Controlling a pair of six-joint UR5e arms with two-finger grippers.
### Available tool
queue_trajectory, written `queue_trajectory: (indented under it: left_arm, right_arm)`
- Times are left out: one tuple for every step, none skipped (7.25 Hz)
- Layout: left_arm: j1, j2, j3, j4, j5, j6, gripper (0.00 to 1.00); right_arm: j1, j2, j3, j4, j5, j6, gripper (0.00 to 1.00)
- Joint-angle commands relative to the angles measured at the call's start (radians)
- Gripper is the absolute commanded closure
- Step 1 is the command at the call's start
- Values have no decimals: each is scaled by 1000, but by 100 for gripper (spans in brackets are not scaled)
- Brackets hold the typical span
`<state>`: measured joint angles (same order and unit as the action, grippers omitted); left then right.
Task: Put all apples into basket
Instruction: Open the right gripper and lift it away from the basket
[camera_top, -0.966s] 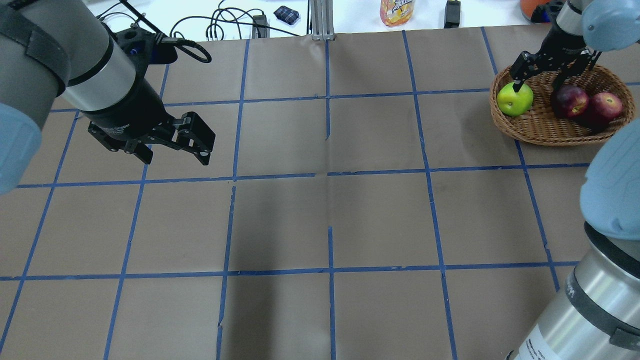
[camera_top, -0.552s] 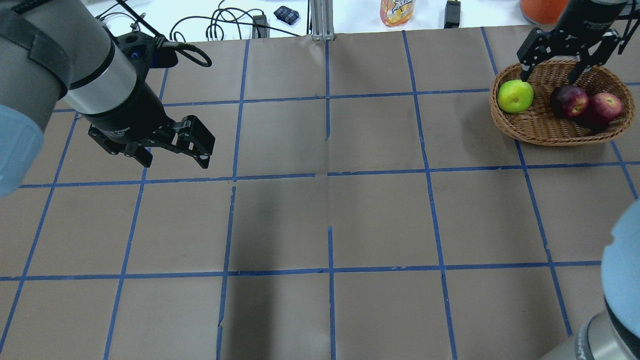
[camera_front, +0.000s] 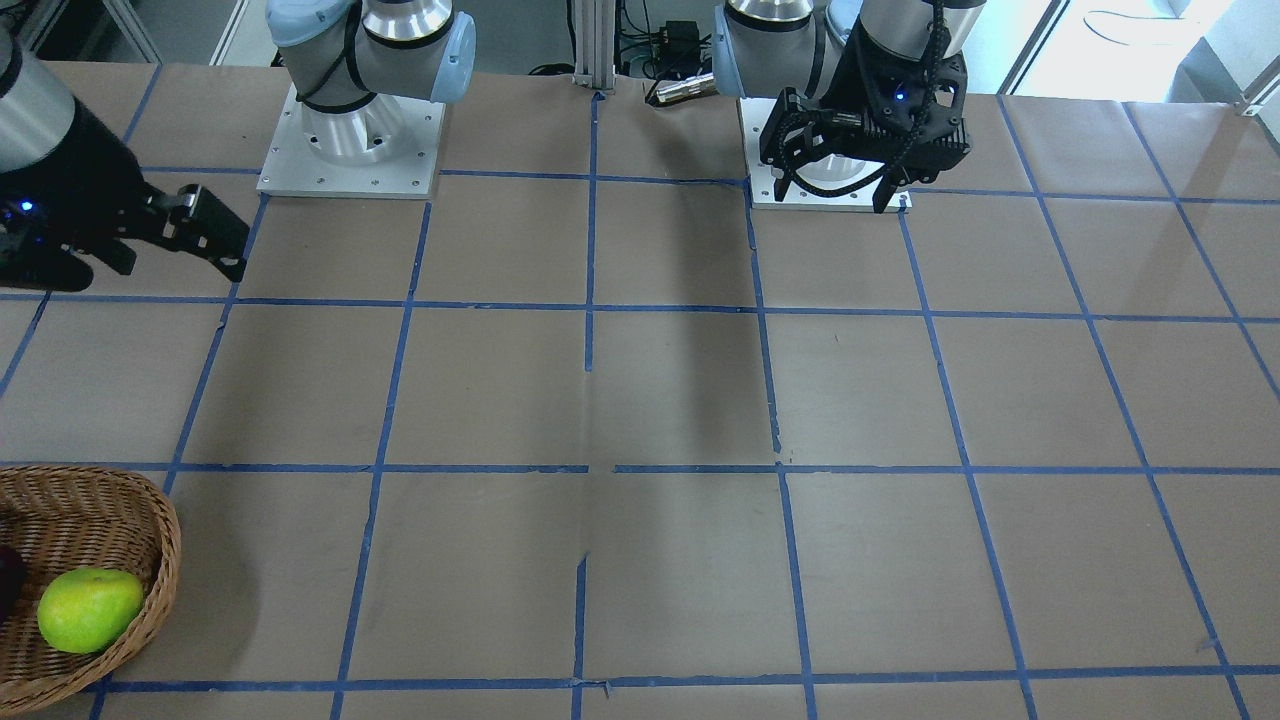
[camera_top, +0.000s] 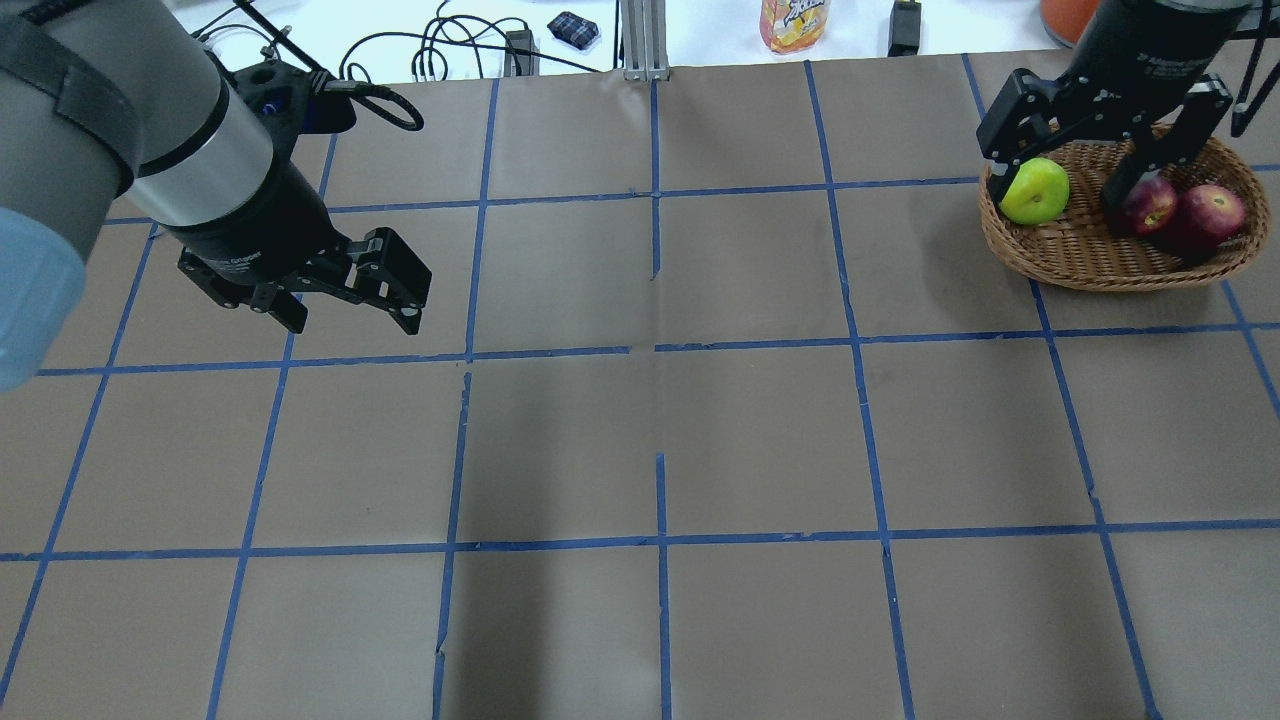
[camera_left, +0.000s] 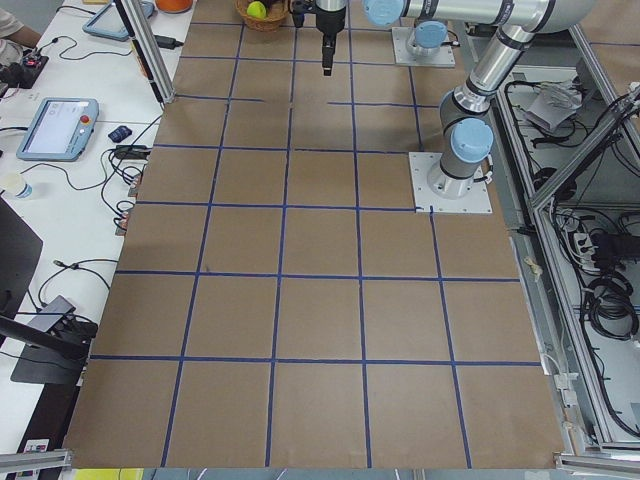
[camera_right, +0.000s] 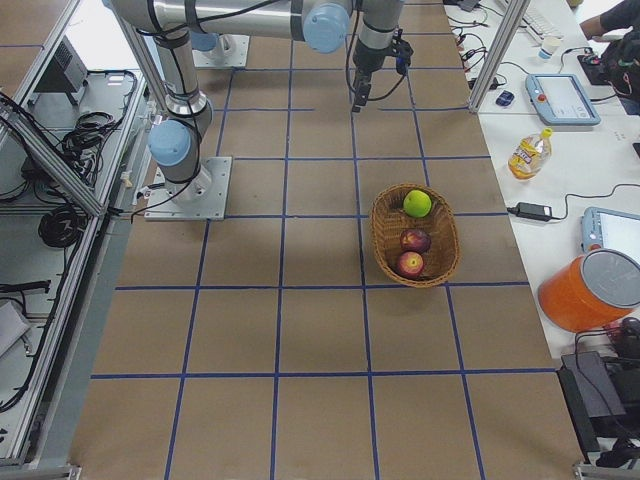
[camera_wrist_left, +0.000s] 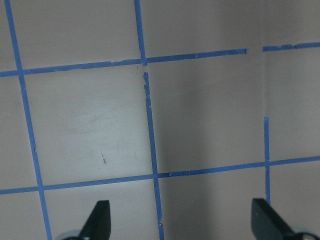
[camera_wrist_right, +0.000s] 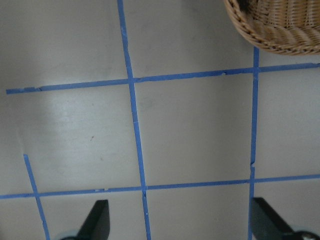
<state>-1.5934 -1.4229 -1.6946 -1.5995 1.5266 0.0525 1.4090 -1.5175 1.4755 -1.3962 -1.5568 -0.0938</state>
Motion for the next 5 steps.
queue_trajectory:
  left_arm:
    - [29,-1,3,-2,-2,0,0]
    - [35,-2,0,-2,-2,0,0]
    - [41,-1,6,-2,-2,1,0]
    - [53,-8,15,0,-5,3,0]
    - [71,-8,15,0,-50,3,0]
  right_arm:
    - [51,-110,149,-105,-3,46,0]
    - [101,-110,150,-112,-15,106,0]
    - [132,-110,149,-115,-20,111,0]
    - [134,-110,141,-109,-13,109,0]
    - [134,-101,108,-104,-9,111,0]
